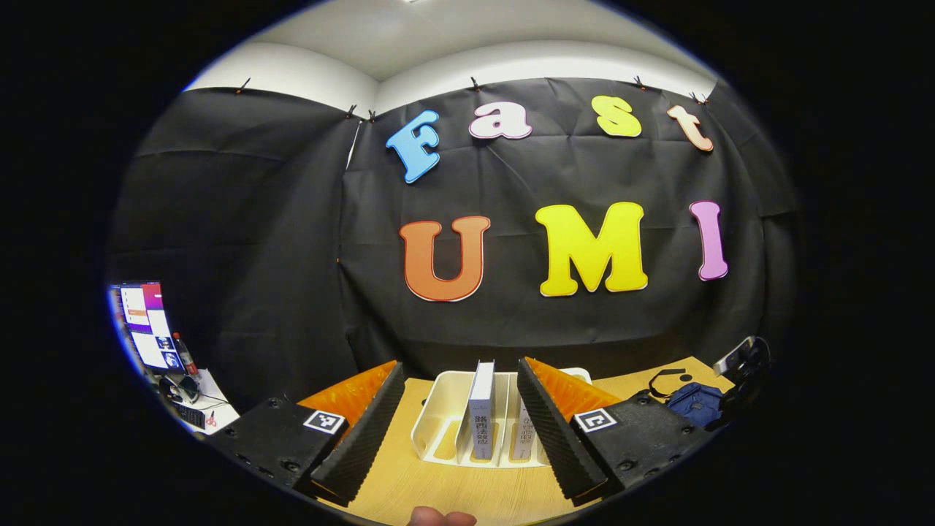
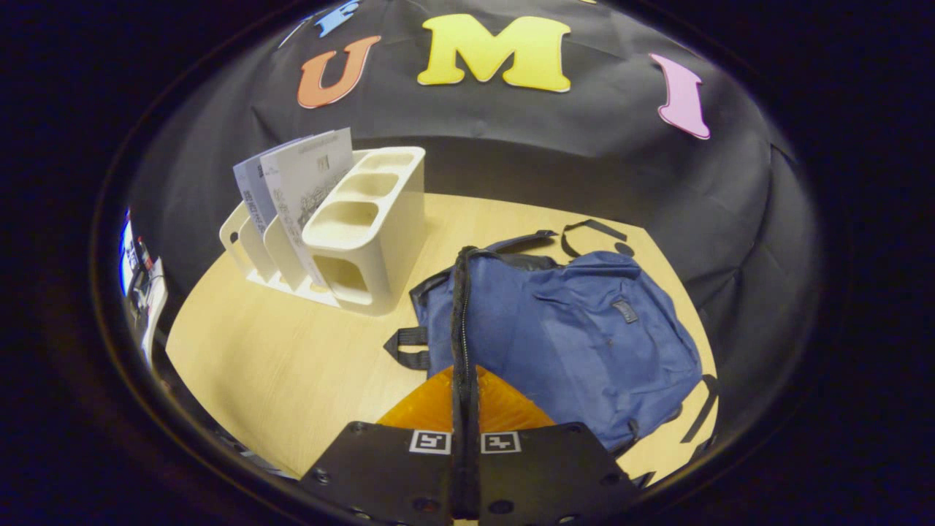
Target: Open the schoolbag, grab two books from the bookshelf and put them into the schoolbag.
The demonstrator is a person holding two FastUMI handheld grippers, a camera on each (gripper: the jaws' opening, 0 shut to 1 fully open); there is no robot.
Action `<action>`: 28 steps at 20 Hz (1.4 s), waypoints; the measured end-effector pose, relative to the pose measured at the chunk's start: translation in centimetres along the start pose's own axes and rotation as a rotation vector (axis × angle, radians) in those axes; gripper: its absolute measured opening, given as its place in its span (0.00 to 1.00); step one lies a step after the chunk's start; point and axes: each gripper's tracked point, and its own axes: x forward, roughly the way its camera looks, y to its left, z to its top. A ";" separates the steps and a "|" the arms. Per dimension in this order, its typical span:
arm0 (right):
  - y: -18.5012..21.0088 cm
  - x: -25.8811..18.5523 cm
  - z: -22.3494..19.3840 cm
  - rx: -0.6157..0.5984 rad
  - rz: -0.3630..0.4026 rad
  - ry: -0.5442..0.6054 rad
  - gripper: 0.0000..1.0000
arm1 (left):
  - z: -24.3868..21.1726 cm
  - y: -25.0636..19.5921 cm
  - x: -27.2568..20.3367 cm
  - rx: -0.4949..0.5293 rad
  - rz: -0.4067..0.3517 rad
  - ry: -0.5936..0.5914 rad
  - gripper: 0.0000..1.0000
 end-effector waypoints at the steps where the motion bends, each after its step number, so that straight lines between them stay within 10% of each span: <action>1: -0.9 -0.7 0.4 0.004 -0.003 -0.002 0.00 | -0.2 -0.3 0.3 -0.007 -0.003 0.010 0.98; 15: -17.6 -6.7 6.0 0.035 -0.099 -0.059 0.00 | -0.9 -8.5 8.1 -0.096 -0.193 0.230 0.98; 28: -25.9 -7.9 7.9 0.072 -0.155 -0.073 0.00 | -9.7 -11.9 18.4 0.008 -0.350 0.824 0.98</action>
